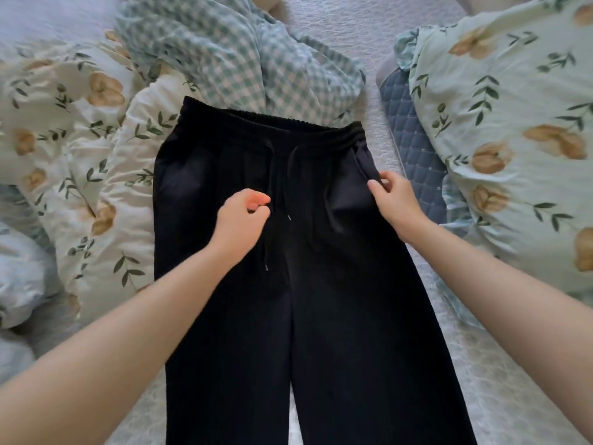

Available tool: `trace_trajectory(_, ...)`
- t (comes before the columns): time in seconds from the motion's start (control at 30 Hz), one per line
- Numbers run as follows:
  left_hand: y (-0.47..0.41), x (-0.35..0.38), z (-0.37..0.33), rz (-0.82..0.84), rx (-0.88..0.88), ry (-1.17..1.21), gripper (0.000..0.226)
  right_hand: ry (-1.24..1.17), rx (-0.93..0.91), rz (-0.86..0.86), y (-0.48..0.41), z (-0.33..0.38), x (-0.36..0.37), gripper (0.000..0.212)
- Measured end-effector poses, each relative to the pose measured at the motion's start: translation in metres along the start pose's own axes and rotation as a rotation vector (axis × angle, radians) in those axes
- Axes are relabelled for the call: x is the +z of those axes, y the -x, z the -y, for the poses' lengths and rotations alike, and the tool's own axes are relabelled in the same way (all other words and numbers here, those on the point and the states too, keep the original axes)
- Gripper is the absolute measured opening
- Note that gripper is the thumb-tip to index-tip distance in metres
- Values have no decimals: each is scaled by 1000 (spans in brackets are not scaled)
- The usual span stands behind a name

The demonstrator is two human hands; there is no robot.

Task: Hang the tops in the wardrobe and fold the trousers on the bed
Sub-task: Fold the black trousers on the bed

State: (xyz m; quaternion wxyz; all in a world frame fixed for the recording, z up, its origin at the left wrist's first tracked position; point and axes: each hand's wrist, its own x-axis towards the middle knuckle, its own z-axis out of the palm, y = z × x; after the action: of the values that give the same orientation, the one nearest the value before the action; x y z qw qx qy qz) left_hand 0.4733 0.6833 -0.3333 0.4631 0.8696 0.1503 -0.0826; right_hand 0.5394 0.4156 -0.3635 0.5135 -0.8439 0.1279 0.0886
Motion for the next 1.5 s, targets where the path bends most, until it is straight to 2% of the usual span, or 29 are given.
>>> trace_trajectory(0.07,10,13,-17,165,-182,329,22,-15,-124,46,26,22,12,26)
trace_trajectory(0.13,17,18,-30,254,-289,524,40,36,-205,111,49,39,26,34)
trace_trajectory(0.23,20,14,-37,288,-379,729,53,66,-286,245,76,58,49,39)
trace_trajectory(0.33,21,3,-29,274,-410,820,43,44,-273,479,89,64,69,38)
trace_trajectory(0.4,23,0,-16,205,-399,776,29,122,-296,545,86,66,74,36)
trace_trajectory(0.53,28,-7,16,148,-396,722,18,353,-422,314,58,76,74,42)
trace_trajectory(0.67,30,-23,33,211,-337,687,21,415,-484,351,45,102,90,73)
trace_trajectory(0.77,28,-40,46,219,-245,549,21,609,-516,375,32,127,110,88)
trace_trajectory(0.83,23,-54,59,207,-141,359,22,782,-483,413,23,144,127,83)
trace_trajectory(0.9,16,-68,76,197,-68,147,23,909,-471,448,18,161,147,67)
trace_trajectory(0.97,10,-80,91,184,-56,44,28,943,-465,432,15,176,167,48)
trace_trajectory(1.0,7,-85,98,171,-65,31,32,966,-478,413,14,181,176,45)
trace_trajectory(1.1,9,-93,101,113,-59,45,25,1059,-495,492,6,178,201,62)
trace_trajectory(1.2,15,-95,100,96,-37,81,26,1073,-316,629,4,169,213,77)
trace_trajectory(1.27,21,-99,101,138,-33,80,28,1044,-331,636,5,170,214,67)
trace_trajectory(1.37,19,-109,99,51,-51,102,35,788,-376,480,4,183,210,39)
trace_trajectory(1.5,-9,-133,76,-122,-123,281,31,517,-292,234,-9,199,217,35)
